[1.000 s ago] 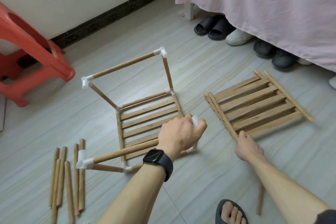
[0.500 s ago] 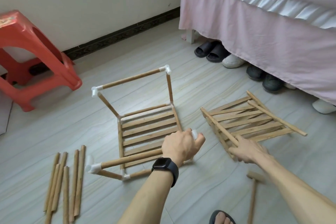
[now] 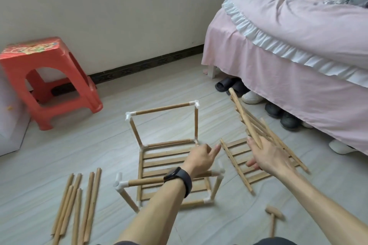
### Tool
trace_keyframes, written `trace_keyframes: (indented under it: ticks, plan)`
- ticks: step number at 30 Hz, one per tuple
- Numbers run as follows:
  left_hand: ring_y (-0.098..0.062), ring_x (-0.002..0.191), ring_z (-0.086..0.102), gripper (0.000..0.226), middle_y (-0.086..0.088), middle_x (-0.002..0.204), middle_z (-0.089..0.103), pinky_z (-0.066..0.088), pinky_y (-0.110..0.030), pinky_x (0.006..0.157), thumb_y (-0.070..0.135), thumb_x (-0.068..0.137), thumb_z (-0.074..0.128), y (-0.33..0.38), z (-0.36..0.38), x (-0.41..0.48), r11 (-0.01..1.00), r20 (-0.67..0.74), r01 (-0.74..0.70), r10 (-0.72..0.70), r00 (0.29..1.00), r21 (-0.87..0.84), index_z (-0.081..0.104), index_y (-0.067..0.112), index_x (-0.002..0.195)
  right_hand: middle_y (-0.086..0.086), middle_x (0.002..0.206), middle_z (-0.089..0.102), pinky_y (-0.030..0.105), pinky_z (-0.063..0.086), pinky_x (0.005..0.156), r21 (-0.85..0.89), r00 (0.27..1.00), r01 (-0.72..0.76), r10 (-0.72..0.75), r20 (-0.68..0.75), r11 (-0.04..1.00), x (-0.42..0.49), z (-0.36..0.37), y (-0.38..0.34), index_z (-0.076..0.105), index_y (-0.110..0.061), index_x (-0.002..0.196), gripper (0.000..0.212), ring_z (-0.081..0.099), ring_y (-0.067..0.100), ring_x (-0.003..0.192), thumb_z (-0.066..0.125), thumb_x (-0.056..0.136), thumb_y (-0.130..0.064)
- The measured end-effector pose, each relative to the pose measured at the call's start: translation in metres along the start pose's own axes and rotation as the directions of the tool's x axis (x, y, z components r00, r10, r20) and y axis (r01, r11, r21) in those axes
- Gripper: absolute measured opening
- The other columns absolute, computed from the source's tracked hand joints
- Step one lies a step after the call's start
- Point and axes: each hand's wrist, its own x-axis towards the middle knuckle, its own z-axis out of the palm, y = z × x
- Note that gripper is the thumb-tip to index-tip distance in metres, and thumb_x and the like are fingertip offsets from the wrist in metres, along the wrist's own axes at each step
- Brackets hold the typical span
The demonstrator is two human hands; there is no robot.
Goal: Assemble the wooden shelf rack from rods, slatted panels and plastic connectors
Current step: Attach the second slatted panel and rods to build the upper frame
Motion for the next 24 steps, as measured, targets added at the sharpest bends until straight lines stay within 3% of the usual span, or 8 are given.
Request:
trace_keyframes:
  ticks: [4,6,9,11,15,17,20,24]
  plan:
    - [-0.022,0.114,0.063,0.088,-0.005,0.125,0.066,0.049,-0.042,0.102,0.081,0.086,0.03,0.017,-0.068,-0.029,0.914,-0.048,0.012,-0.034,0.998,-0.405,0.058,0.012,0.133,-0.007,0.055,0.067,0.03,0.042,0.054,-0.19,0.964,0.227,-0.248,-0.098,0.955,-0.023,0.01,-0.07,0.049,-0.027,0.097,0.043,0.062,0.009,0.055,0.025,0.102,-0.062]
    - [-0.019,0.109,0.067,0.071,-0.001,0.117,0.07,0.052,-0.042,0.099,0.075,0.09,0.043,0.018,-0.089,-0.04,0.816,-0.112,-0.061,-0.004,0.994,-0.574,0.054,0.019,0.133,-0.006,0.054,0.057,0.028,0.031,0.046,-0.26,0.917,0.329,-0.374,-0.143,0.908,-0.034,0.023,-0.108,0.048,-0.024,0.101,0.044,0.052,0.01,0.048,0.023,0.103,-0.06]
    - [-0.021,0.093,0.074,0.037,-0.003,0.096,0.076,0.059,-0.041,0.09,0.047,0.099,0.058,0.012,-0.112,-0.057,0.64,-0.321,-0.174,-0.121,0.939,-0.749,0.053,0.021,0.125,-0.005,0.057,0.052,0.034,0.044,0.051,-0.296,0.84,0.473,-0.526,-0.132,0.83,-0.048,0.047,-0.162,0.045,-0.024,0.109,0.044,0.053,0.023,0.05,0.021,0.104,-0.06]
    - [-0.022,0.091,0.073,0.028,-0.007,0.099,0.072,0.06,-0.04,0.086,0.041,0.101,0.057,0.002,-0.131,-0.069,0.642,-0.442,-0.209,-0.225,0.868,-0.738,0.053,0.02,0.119,0.0,0.062,0.059,0.04,0.053,0.055,-0.275,0.794,0.553,-0.598,-0.113,0.786,-0.055,0.06,-0.189,0.043,-0.022,0.11,0.045,0.061,0.027,0.054,0.02,0.104,-0.061]
    - [-0.019,0.086,0.07,0.021,-0.003,0.094,0.069,0.058,-0.033,0.075,0.043,0.102,0.053,-0.028,-0.165,-0.096,0.851,-0.667,-0.244,-0.157,0.729,-0.466,0.052,0.022,0.105,-0.005,0.065,0.059,0.039,0.047,0.06,-0.103,0.636,0.764,-0.771,-0.045,0.637,-0.067,0.078,-0.216,0.039,-0.024,0.123,0.041,0.062,0.025,0.057,0.027,0.105,-0.059]
    - [-0.021,0.085,0.071,0.022,-0.004,0.093,0.069,0.059,-0.037,0.075,0.041,0.102,0.052,-0.044,-0.178,-0.109,0.85,-0.697,-0.236,-0.196,0.689,-0.472,0.053,0.02,0.106,-0.004,0.09,0.072,0.042,0.05,0.076,-0.044,0.588,0.807,-0.808,-0.021,0.588,-0.07,0.085,-0.213,0.03,-0.028,0.141,0.055,0.069,0.024,0.079,0.029,0.102,-0.066]
    - [-0.023,0.08,0.074,0.029,-0.011,0.094,0.07,0.062,-0.041,0.071,0.031,0.105,0.052,-0.074,-0.197,-0.127,0.809,-0.655,-0.201,-0.273,0.704,-0.553,0.052,0.007,0.121,0.003,0.131,0.062,0.047,0.049,0.094,0.094,0.719,0.695,-0.687,-0.101,0.713,-0.059,0.079,-0.191,0.022,-0.032,0.147,0.073,0.06,0.022,0.114,0.029,0.092,-0.079]
    - [-0.024,0.079,0.077,0.03,-0.012,0.1,0.071,0.058,-0.027,0.057,0.025,0.106,0.051,-0.107,-0.215,-0.151,0.724,-0.57,-0.232,-0.262,0.779,-0.65,0.05,0.009,0.132,0.019,0.157,0.029,0.053,0.036,0.111,0.244,0.95,0.305,-0.278,-0.14,0.92,-0.02,0.053,-0.148,0.016,-0.02,0.155,0.099,0.035,0.037,0.141,0.037,0.083,-0.086]
